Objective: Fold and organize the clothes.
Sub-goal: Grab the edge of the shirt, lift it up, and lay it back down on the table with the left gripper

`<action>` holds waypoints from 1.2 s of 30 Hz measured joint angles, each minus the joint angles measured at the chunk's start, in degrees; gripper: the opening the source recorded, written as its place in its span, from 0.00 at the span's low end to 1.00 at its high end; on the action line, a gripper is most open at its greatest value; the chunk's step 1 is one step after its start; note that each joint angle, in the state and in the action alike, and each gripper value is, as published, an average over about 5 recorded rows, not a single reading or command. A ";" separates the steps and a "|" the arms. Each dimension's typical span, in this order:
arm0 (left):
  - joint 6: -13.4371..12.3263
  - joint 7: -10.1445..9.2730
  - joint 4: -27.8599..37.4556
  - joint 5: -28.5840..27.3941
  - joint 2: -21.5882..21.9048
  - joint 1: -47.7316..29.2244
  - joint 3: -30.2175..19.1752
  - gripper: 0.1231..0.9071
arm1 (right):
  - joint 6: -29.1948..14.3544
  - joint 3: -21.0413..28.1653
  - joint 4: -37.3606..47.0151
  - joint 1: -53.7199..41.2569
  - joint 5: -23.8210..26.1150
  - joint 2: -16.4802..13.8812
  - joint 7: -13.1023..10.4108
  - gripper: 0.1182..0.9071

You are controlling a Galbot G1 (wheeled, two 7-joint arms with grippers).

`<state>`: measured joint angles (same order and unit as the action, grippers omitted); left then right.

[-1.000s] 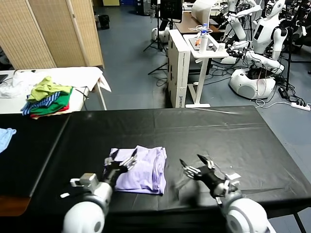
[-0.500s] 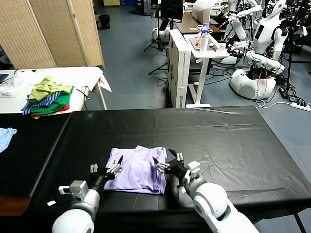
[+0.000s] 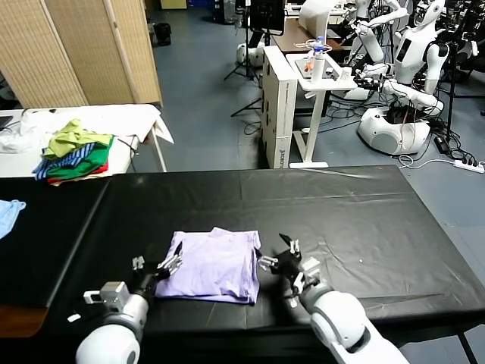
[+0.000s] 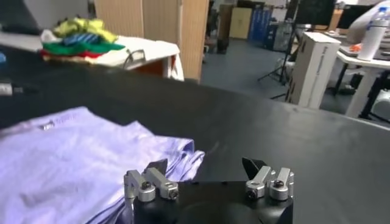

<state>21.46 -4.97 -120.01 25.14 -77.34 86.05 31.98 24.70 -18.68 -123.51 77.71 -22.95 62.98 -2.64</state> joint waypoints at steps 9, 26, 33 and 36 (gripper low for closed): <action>-1.60 2.71 4.21 8.81 -2.34 -0.26 2.66 1.00 | -0.67 -4.05 -4.15 5.63 -0.40 0.50 0.15 1.00; -1.35 6.16 8.22 17.09 -3.41 -1.05 4.22 0.93 | -1.34 -4.67 -5.39 7.67 -0.36 1.77 0.31 1.00; -0.94 5.12 8.33 20.16 -3.95 -1.19 4.26 0.41 | -1.52 -4.69 -5.19 8.02 -0.01 2.05 0.28 1.00; -0.68 4.36 7.63 20.35 -4.00 -1.08 4.28 0.17 | -1.76 -4.73 -5.01 8.17 0.32 2.16 0.26 1.00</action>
<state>20.78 -0.61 -112.38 45.50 -81.34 84.97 36.26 22.94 -23.40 -128.52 85.88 -22.62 65.14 -2.38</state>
